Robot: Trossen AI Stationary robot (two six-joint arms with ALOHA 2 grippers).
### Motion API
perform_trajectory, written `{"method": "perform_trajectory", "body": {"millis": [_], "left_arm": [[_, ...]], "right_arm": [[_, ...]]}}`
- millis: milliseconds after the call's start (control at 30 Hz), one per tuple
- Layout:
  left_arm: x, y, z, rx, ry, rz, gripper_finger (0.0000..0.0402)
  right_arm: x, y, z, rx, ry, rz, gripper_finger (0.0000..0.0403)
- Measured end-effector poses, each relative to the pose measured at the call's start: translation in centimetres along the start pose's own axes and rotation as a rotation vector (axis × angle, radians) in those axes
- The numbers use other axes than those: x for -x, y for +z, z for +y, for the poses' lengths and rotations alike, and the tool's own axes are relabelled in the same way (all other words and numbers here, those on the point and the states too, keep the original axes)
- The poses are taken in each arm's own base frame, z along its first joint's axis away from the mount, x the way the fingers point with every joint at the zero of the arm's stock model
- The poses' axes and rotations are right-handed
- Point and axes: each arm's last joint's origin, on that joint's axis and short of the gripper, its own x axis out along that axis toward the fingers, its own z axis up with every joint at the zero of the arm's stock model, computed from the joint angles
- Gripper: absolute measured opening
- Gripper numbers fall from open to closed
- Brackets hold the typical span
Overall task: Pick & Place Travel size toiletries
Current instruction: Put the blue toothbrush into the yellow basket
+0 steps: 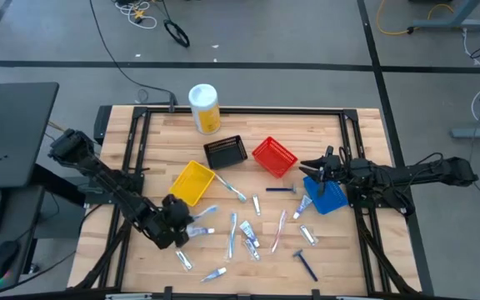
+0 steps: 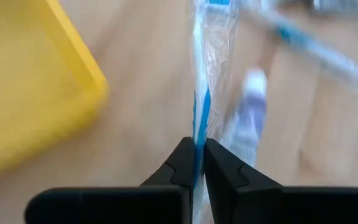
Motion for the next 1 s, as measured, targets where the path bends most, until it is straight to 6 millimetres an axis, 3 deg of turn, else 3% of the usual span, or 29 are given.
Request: {"method": "perform_trajectory", "body": {"millis": [133,267,500,767,1000], "left_arm": [[0.6,2.1,-1.5,-0.046,0.009,-0.131,0.002],[1.1,4.5,-1.3,-0.069,0.174,-0.222,0.002],[0.2,7.2,2.2,0.0,0.423,-0.138,0.002],[-1.9,8.1,5.8,0.003,0.467,0.079,0.0032],[-2.4,8.4,7.0,-0.023,0.486,0.131,0.0043]], "right_arm": [[0.0,0.0,0.0,0.0,0.001,0.0,0.0112],[0.0,0.0,0.0,0.0,0.0,0.0,0.0112],[0.0,0.0,0.0,0.0,0.001,0.0,0.0112],[0.0,0.0,0.0,-0.001,0.001,-0.002,0.0112],[0.0,0.0,0.0,-0.001,0.002,-0.003,0.0112]]}}
